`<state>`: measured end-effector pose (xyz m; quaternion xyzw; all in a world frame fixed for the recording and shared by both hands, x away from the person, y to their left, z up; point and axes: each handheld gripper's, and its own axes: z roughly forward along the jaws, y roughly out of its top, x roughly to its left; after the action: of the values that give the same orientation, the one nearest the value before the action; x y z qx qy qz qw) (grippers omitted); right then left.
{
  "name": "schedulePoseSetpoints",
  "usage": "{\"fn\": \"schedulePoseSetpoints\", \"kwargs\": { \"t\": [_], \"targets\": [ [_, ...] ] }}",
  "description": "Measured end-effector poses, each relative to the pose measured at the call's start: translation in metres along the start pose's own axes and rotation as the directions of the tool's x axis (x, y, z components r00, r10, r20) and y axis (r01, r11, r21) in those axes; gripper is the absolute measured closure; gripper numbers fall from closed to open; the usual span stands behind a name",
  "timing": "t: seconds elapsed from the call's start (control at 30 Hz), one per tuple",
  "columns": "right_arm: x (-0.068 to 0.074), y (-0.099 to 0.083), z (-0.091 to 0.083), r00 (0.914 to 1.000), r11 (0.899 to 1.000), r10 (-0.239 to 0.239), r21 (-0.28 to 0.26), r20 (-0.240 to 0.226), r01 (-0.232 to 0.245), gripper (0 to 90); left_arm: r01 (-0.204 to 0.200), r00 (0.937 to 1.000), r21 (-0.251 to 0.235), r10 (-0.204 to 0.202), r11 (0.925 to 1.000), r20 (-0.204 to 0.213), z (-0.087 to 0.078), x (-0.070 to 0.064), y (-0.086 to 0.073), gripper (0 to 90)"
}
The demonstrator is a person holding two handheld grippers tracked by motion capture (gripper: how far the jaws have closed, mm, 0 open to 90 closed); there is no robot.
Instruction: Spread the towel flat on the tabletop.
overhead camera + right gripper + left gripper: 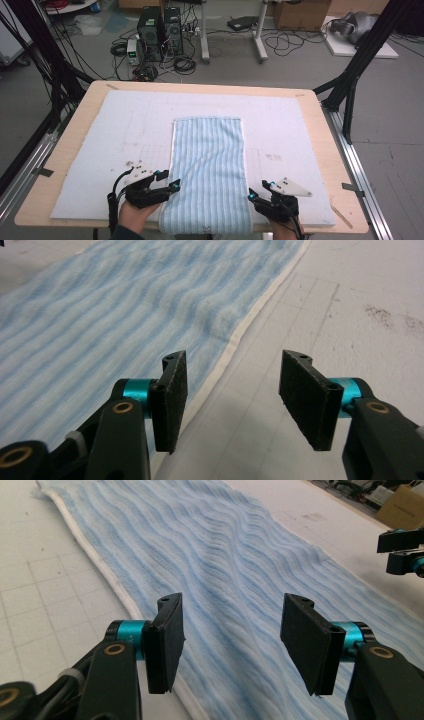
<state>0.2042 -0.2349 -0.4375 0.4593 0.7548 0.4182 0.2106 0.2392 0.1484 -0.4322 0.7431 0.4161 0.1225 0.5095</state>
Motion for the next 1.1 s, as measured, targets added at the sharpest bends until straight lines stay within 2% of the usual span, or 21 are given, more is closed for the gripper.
{"fn": "schedulePoseSetpoints", "kwargs": {
  "t": [0.13, 0.27, 0.33, 0.37, 0.43, 0.5, 0.53, 0.6, 0.63, 0.7, 0.73, 0.77, 0.83, 0.9, 0.93, 1.1],
  "targets": [
    [-0.003, 0.01, 0.014, 0.9999, 0.999, -0.016, 0.041, 0.005, 0.016, 43.3, 0.008, 0.9997, 0.04, -0.007, 0.9992, -0.022, 0.017, 0.006, 0.005, 42.8],
    [-0.007, 0.018, 0.024, 0.9997, 0.998, -0.018, 0.059, 0.016, 0.017, 44.4, -0.011, 0.9991, 0.077, 0.015, 0.9969, -0.041, 0.029, 0.007, 0.008, 41.1],
    [-0.009, 0.02, 0.03, 0.9997, 0.997, -0.022, 0.081, 0.014, 0.02, 47.3, -0.036, 0.9984, 0.121, 0.041, 0.992, -0.039, 0.037, 0.005, 0.008, 41.3],
    [-0.01, 0.02, 0.033, 0.9996, 0.995, -0.025, 0.092, 0.013, 0.024, 49.4, -0.064, 0.9966, 0.153, 0.071, 0.9862, -0.042, 0.041, 0.004, 0.008, 41.8],
    [-0.011, 0.018, 0.038, 0.9997, 0.993, -0.024, 0.117, -0.001, 0.024, 53.5, -0.127, 0.9896, 0.201, 0.138, 0.9714, -0.041, 0.046, 0.001, 0.006, 49.4],
    [-0.01, 0.015, 0.042, 0.9998, 0.992, -0.019, 0.124, -0.007, 0.02, 56.7, -0.173, 0.9799, 0.198, 0.189, 0.9648, -0.065, 0.045, -0.002, 0.004, 56.4],
    [-0.01, 0.014, 0.041, 0.9999, 0.993, -0.007, 0.121, -0.007, 0.008, 58.5, -0.178, 0.9797, 0.196, 0.193, 0.9642, -0.056, 0.044, -0.002, 0.003, 61.1],
    [-0.011, 0.015, 0.041, 0.9997, 0.993, -0.006, 0.121, -0.023, 0.009, 72.2, -0.187, 0.9802, 0.19, 0.196, 0.9639, -0.029, 0.042, -0.003, 0.001, 75.9],
    [-0.011, 0.014, 0.04, 0.9995, 0.992, -0.004, 0.123, -0.031, 0.008, 75.1, -0.196, 0.9787, 0.183, 0.204, 0.9635, -0.026, 0.042, -0.004, 0.0, 79.2],
    [-0.009, 0.014, 0.041, 0.9983, 0.992, -0.014, 0.123, -0.056, 0.021, 85.4, -0.185, 0.9813, 0.177, 0.191, 0.9667, -0.019, 0.041, -0.004, -0.001, 81.8],
    [-0.007, 0.014, 0.04, 0.998, 0.992, -0.032, 0.123, -0.055, 0.038, 87.6, -0.173, 0.984, 0.176, 0.178, 0.9689, -0.011, 0.04, -0.004, -0.002, 82.3],
    [-0.005, 0.015, 0.04, 0.9977, 0.99, -0.044, 0.129, -0.052, 0.05, 88.3, -0.173, 0.9842, 0.182, 0.177, 0.9679, -0.004, 0.038, -0.003, -0.002, 82.6],
    [-0.003, 0.014, 0.038, 0.9969, 0.99, -0.046, 0.127, -0.063, 0.054, 88.6, -0.145, 0.9893, 0.182, 0.145, 0.9726, 0.013, 0.034, -0.003, -0.003, 82.9],
    [-0.001, 0.012, 0.035, 0.9966, 0.99, -0.043, 0.13, -0.071, 0.052, 88.7, -0.133, 0.9912, 0.181, 0.13, 0.9744, 0.028, 0.028, -0.003, -0.007, 83.0],
    [0.0, 0.011, 0.034, 0.9958, 0.99, -0.047, 0.129, -0.079, 0.057, 88.7, -0.121, 0.9926, 0.17, 0.118, 0.9779, 0.029, 0.026, -0.004, -0.009, 83.0],
    [0.008, 0.003, 0.025, 0.9935, 0.99, -0.06, 0.122, -0.097, 0.072, 89.3, -0.103, 0.9941, 0.159, 0.096, 0.9818, 0.05, 0.013, -0.006, -0.019, 82.5]
  ]
}}
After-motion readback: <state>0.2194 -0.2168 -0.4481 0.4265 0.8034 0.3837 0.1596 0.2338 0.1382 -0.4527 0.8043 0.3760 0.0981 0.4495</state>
